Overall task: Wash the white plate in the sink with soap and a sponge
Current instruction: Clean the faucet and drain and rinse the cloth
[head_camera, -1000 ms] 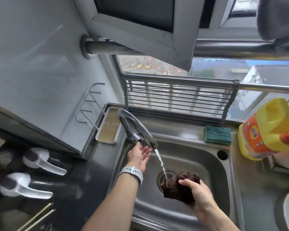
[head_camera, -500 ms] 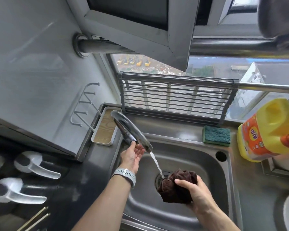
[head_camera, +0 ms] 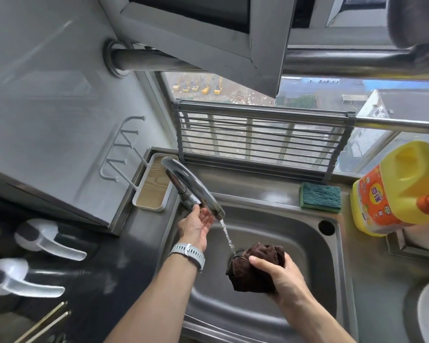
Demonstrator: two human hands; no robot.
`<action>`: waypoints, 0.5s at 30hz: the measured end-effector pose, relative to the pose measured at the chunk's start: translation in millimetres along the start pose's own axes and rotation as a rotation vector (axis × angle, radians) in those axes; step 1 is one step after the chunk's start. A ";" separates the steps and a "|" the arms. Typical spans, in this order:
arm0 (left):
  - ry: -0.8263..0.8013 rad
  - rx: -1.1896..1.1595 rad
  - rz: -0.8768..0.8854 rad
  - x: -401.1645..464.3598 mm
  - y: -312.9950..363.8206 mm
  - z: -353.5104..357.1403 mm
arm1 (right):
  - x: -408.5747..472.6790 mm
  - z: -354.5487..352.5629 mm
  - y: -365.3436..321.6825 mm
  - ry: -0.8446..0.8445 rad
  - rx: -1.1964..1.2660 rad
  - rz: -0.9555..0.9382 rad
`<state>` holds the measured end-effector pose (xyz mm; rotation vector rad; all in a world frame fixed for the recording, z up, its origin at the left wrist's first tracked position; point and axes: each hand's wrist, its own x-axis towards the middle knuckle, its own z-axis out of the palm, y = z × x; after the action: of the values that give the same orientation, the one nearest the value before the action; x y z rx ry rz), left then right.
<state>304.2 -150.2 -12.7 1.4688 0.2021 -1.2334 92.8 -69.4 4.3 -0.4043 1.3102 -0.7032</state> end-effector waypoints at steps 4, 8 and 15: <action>0.005 0.015 -0.017 -5.7 2.1 0.9 | 2.6 1.6 1.7 -0.003 -0.014 -0.028; -0.125 0.211 -0.012 -29.6 -2.7 -11.1 | 2.0 2.0 -2.3 0.027 0.046 -0.020; -0.482 0.685 -0.072 -130.3 -32.6 -33.2 | -40.4 0.7 -27.9 -0.101 0.214 0.070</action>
<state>243.4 -48.5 58.7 1.6731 -0.5474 -1.7786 83.0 -62.7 51.9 -0.2172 1.1359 -0.7467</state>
